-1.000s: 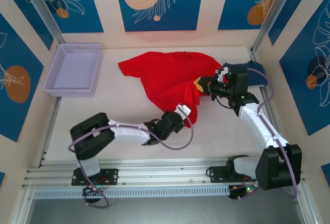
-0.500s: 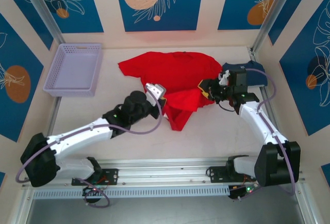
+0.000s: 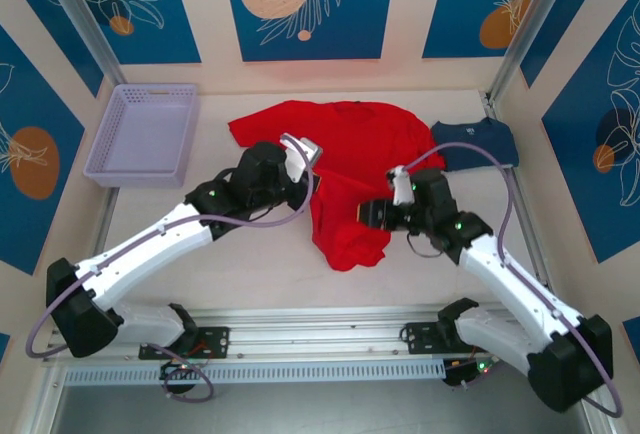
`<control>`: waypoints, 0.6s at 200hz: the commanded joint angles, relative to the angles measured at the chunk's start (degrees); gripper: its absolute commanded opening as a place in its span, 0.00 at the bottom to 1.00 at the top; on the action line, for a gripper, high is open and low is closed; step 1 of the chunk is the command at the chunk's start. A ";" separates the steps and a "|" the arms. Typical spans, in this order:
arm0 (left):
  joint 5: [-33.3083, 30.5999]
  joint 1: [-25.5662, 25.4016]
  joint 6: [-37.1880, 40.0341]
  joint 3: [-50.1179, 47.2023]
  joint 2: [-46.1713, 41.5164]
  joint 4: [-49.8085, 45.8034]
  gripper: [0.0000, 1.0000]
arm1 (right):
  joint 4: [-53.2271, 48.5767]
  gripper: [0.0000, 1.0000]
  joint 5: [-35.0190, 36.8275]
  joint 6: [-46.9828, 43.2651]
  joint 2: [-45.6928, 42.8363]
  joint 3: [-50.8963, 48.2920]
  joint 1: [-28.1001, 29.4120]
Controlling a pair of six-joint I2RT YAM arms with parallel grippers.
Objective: Fold the inside-out t-shirt
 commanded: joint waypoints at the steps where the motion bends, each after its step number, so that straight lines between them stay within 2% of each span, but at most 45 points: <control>1: 1.93 0.81 -1.57 3.22 1.06 -5.38 0.00 | 8.10 0.52 4.05 -7.22 -2.26 -5.82 6.66; 51: 2.57 1.13 -1.95 4.76 1.67 -6.59 0.00 | 26.08 0.62 15.68 -6.61 7.95 -13.91 21.27; 96: 2.64 1.20 -2.01 4.82 1.33 -7.20 0.00 | 31.20 0.61 19.53 -6.18 19.04 -12.54 23.48; 120: 2.68 1.27 -2.02 4.68 1.31 -7.32 0.00 | 30.87 0.52 22.56 -6.75 21.90 -10.76 22.96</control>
